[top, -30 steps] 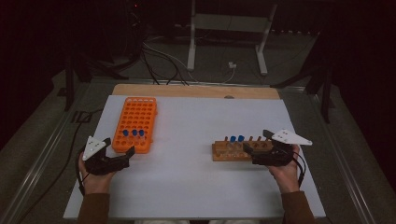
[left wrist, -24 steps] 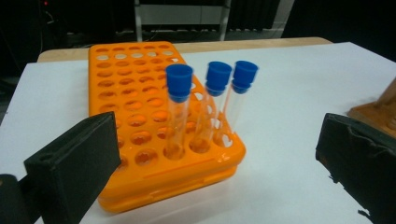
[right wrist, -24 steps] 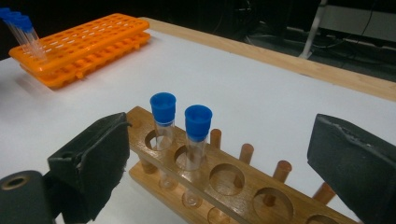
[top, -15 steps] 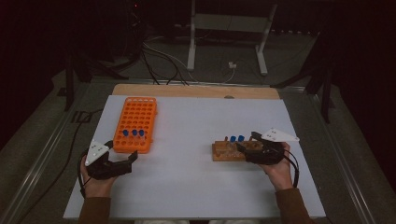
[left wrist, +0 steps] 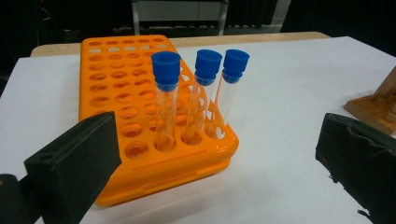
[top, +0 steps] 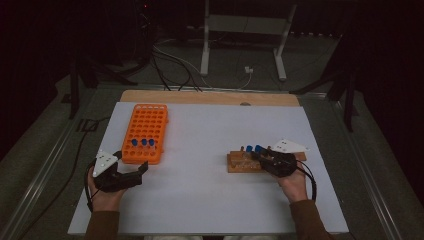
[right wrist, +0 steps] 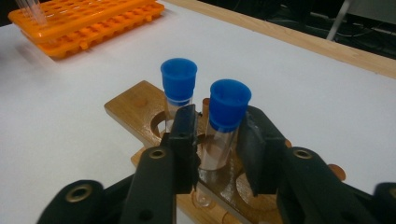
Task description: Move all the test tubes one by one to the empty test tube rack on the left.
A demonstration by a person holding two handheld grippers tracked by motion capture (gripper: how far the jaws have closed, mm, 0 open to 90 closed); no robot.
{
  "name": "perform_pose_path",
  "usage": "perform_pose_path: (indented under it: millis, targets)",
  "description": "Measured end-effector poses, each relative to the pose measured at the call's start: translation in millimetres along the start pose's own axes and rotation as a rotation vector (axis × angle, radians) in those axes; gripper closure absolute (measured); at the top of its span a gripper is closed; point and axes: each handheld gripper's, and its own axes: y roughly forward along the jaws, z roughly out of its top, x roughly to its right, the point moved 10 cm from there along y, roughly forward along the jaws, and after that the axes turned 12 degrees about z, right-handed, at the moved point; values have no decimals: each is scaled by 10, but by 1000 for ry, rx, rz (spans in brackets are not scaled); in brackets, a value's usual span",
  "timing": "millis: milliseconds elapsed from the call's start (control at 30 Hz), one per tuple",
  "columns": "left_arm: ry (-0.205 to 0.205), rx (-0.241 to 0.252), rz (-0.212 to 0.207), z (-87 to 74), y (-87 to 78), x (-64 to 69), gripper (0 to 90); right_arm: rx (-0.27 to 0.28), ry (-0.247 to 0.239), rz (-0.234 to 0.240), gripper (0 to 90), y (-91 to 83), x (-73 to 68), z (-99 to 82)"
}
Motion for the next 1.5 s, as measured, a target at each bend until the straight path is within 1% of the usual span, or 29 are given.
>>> perform_pose_path:
  millis: [167, 200, 267, 467, 633, 900, 1100, 1500]
  targets:
    - [0, -1, 0, -2, 1, 2, 6, 16, -1, -2, 760, 25, -17, 6]
    - [-1, -2, 0, -2, 0, 2, 6, 18, -2, 4, 764, 30, -28, 7]
    - [-2, -1, 0, -2, -1, 1, 6, 19, -8, 1, 768, 34, -37, 8]
    - [-3, -4, -2, -6, 2, 4, 6, 22, -13, -3, 771, 13, -43, 16]
    - [-3, -2, -4, -5, 2, 11, 6, 41, -15, -6, 771, -33, -45, 61]
    - [1, -5, -4, -9, 5, 19, 6, 75, -5, -4, 771, -102, -38, 125]
    - [0, -3, -4, -7, 6, 20, 6, 92, -5, 0, 771, -144, -61, 187]
    - [-1, -3, -6, -4, 7, 25, 6, 103, -4, 6, 770, -183, -81, 260]
